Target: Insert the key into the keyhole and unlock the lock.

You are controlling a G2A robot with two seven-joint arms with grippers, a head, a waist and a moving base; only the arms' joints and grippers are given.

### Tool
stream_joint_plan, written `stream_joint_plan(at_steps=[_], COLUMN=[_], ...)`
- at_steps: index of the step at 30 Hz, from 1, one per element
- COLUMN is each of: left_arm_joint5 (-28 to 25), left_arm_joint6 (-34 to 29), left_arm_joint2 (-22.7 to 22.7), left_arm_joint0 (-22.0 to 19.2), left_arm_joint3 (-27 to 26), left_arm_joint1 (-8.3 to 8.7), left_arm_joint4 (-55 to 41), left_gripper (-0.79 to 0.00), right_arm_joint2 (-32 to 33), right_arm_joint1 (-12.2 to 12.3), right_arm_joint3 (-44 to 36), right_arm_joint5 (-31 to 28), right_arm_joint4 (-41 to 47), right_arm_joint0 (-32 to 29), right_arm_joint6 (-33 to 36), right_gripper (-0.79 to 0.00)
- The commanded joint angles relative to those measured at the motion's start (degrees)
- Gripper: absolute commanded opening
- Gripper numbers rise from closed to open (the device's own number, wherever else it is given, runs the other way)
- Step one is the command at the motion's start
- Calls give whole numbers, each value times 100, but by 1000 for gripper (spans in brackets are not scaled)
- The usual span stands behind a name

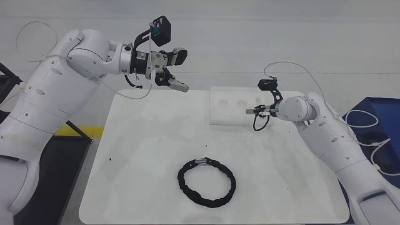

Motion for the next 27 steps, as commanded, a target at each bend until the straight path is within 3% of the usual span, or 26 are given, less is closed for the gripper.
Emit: stream_joint_plan(at_steps=[1,12,16,27], left_arm_joint5=[0,0,0,0], left_arm_joint6=[0,0,0,0], left_arm_joint2=[0,0,0,0], left_arm_joint0=[0,0,0,0], left_arm_joint3=[0,0,0,0], left_arm_joint1=[0,0,0,0], left_arm_joint4=[0,0,0,0], left_gripper=[0,0,0,0], right_arm_joint2=[0,4,-70,-428], right_arm_joint1=[0,0,-51,-470], right_arm_joint3=[0,4,189,1767], right_arm_joint5=[0,-5,-341,-1318], right_arm_joint4=[0,-4,-87,230], right_arm_joint0=[0,-13,12,626], right_arm_joint6=[0,-38,-124,-285], right_gripper=[0,0,0,0])
